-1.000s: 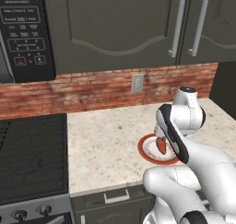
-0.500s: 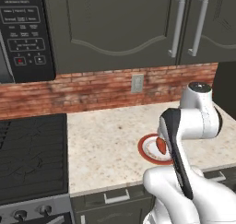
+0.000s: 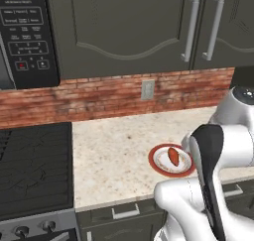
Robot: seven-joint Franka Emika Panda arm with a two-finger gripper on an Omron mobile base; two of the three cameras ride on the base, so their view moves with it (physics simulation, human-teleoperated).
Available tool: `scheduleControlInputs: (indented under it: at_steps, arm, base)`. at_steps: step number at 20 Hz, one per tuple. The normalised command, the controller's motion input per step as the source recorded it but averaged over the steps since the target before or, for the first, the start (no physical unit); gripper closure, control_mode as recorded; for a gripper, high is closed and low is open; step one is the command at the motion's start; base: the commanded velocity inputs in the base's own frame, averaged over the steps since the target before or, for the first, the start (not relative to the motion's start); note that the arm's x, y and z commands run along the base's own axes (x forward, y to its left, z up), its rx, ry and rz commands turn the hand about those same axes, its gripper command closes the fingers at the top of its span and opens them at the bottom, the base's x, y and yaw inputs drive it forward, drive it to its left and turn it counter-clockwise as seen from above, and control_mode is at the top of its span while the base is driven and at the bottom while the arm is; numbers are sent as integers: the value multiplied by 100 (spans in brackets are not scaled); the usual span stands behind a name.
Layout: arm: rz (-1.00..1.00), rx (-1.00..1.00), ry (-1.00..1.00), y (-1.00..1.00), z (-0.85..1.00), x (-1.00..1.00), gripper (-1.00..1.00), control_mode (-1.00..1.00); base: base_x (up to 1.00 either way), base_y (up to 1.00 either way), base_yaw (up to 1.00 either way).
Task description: Pick sweet potato from the fridge and place it on the plate on the counter.
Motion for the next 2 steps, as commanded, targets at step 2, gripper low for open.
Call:
scheduleControlInputs:
  at_steps: [2]
  arm:
    - [0, 0, 0, 0, 50, -45, -100, -100]
  base:
    - [0, 0, 0]
